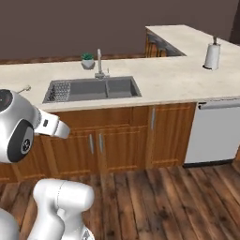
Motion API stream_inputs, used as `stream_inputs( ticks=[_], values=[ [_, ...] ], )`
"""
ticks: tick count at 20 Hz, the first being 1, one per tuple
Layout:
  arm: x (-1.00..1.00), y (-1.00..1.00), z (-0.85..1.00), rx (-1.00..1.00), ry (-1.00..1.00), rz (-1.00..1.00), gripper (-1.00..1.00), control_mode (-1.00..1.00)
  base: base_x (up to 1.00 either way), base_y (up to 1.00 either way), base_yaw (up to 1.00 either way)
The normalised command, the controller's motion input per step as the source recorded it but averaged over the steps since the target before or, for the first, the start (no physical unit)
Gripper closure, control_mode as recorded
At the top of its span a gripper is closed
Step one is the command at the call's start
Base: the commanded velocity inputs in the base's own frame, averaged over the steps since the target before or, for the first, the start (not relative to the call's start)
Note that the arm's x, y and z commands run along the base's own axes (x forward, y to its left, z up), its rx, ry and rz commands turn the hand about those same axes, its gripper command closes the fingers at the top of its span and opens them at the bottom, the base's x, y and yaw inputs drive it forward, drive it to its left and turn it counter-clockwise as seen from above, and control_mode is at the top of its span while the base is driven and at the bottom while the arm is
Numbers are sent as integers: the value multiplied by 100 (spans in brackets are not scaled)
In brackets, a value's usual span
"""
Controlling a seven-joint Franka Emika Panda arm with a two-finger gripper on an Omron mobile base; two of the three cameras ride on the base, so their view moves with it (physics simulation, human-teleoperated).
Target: Grab the spray bottle from the cabinet, then place it next to the cutting board for sanitizing. Then grab the dish brush from the countertop next to the sink and place it next to the cutting board.
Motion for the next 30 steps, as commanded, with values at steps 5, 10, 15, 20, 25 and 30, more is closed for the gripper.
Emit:
stream_inputs(
  ticks=[5, 10, 15, 20, 25, 30],
  values=[
    [0, 0, 0, 0, 0, 0, -100, 100, 12, 36, 40],
    [0, 0, 0, 0, 0, 0, -100, 100, 13, 9, 39],
    [0, 0, 0, 0, 0, 0, -100, 100, 23, -1, 30],
    [0, 0, 0, 0, 0, 0, -100, 100, 53, -2, 15],
    [0, 0, 0, 0, 0, 0, -100, 100, 76, 23, 12],
    [0, 0, 0, 0, 0, 0, -100, 100, 39, 3, 18]
  ],
)
